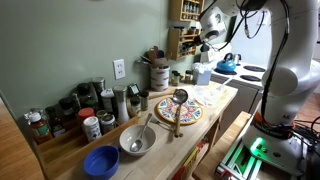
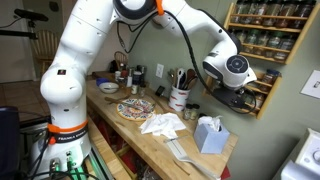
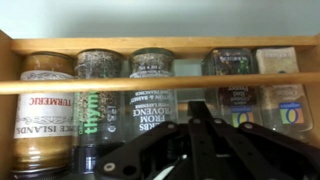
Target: Move the two bottles on the bottom compartment of the bottom shelf to the left, then put one bottle on the space created
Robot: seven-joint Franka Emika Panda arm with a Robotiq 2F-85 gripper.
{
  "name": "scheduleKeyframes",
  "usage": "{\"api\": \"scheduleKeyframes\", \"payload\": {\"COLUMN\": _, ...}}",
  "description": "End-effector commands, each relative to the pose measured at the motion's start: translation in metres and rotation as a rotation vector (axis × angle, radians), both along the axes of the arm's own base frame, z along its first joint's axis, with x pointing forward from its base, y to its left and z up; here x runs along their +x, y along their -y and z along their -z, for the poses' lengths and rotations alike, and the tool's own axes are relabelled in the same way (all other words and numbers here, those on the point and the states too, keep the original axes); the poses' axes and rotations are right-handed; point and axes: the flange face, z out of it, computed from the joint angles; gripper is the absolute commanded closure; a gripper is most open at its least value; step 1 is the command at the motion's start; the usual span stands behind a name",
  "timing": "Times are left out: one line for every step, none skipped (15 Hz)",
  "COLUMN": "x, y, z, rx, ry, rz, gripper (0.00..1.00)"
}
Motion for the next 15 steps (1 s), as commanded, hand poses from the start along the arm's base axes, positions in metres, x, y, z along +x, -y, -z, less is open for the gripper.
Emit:
{"api": "scheduleKeyframes", "payload": {"x": 0.004, "y": 0.012, "z": 0.005, "rx": 0.000, "ry": 0.018, "rz": 0.045, "gripper": 1.00}}
{"api": "scheduleKeyframes", "payload": {"x": 0.005, "y": 0.014, "z": 0.005, "rx": 0.002, "ry": 0.024, "rz": 0.054, "gripper": 1.00}}
{"api": "scheduleKeyframes", "payload": {"x": 0.006, "y": 0.015, "z": 0.005, "rx": 0.006, "ry": 0.029, "rz": 0.061, "gripper": 1.00}}
{"api": "scheduleKeyframes", "payload": {"x": 0.007, "y": 0.016, "z": 0.006, "rx": 0.007, "ry": 0.032, "rz": 0.066, "gripper": 1.00}}
{"api": "scheduleKeyframes", "payload": {"x": 0.008, "y": 0.016, "z": 0.006, "rx": 0.012, "ry": 0.035, "rz": 0.071, "gripper": 1.00}}
{"api": "scheduleKeyframes", "payload": {"x": 0.008, "y": 0.015, "z": 0.007, "rx": 0.013, "ry": 0.035, "rz": 0.073, "gripper": 1.00}}
{"api": "scheduleKeyframes", "payload": {"x": 0.009, "y": 0.015, "z": 0.007, "rx": 0.015, "ry": 0.034, "rz": 0.069, "gripper": 1.00}}
{"api": "scheduleKeyframes", "payload": {"x": 0.010, "y": 0.013, "z": 0.008, "rx": 0.014, "ry": 0.031, "rz": 0.061, "gripper": 1.00}}
{"api": "scheduleKeyframes", "payload": {"x": 0.010, "y": 0.012, "z": 0.007, "rx": 0.015, "ry": 0.031, "rz": 0.043, "gripper": 1.00}}
{"api": "scheduleKeyframes", "payload": {"x": 0.011, "y": 0.009, "z": 0.007, "rx": 0.014, "ry": 0.028, "rz": 0.023, "gripper": 1.00}}
{"api": "scheduleKeyframes", "payload": {"x": 0.012, "y": 0.007, "z": 0.008, "rx": 0.012, "ry": 0.026, "rz": 0.011, "gripper": 1.00}}
{"api": "scheduleKeyframes", "payload": {"x": 0.013, "y": 0.004, "z": 0.008, "rx": 0.018, "ry": 0.024, "rz": -0.005, "gripper": 1.00}}
{"api": "scheduleKeyframes", "payload": {"x": 0.013, "y": 0.001, "z": 0.008, "rx": 0.022, "ry": 0.022, "rz": -0.025, "gripper": 1.00}}
{"api": "scheduleKeyframes", "payload": {"x": 0.013, "y": -0.002, "z": 0.009, "rx": 0.028, "ry": 0.013, "rz": -0.044, "gripper": 1.00}}
{"api": "scheduleKeyframes", "payload": {"x": 0.014, "y": -0.004, "z": 0.009, "rx": 0.032, "ry": 0.012, "rz": -0.059, "gripper": 1.00}}
